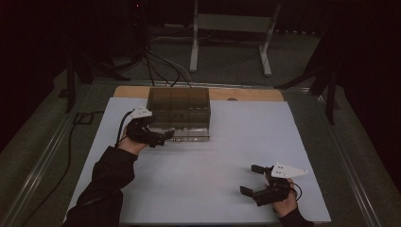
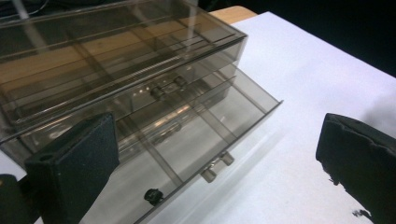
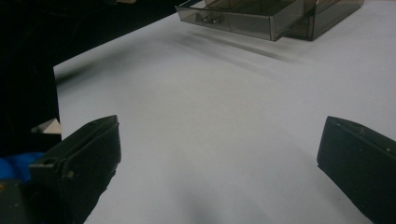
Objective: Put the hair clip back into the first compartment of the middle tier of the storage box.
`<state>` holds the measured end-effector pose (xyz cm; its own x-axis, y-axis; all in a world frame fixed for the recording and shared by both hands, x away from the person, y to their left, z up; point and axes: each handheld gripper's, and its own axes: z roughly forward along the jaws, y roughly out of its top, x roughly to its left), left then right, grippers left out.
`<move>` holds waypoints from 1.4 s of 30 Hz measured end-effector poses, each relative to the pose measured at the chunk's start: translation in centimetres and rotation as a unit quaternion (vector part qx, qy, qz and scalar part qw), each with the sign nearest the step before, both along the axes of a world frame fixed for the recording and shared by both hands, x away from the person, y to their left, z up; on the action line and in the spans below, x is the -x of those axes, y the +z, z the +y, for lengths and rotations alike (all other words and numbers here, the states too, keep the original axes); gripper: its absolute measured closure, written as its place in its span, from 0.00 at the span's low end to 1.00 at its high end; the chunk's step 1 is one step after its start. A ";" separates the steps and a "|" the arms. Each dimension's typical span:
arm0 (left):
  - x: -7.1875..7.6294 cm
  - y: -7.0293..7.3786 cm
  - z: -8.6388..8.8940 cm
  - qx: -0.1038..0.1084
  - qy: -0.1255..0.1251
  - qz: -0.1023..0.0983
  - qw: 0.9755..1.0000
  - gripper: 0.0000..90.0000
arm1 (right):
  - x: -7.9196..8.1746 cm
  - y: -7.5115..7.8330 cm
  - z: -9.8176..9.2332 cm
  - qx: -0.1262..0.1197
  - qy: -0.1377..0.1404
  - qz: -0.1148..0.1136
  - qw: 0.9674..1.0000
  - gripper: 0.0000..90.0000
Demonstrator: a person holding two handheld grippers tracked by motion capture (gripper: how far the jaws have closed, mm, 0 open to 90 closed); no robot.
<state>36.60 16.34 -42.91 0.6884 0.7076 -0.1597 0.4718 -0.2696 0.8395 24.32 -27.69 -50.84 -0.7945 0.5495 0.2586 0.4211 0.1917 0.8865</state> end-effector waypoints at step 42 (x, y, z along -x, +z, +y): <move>9.9 -6.5 5.1 0.069 -0.042 0.018 0.997 0.01 | 0.0 0.1 0.1 -0.002 0.000 0.001 1.000 0.00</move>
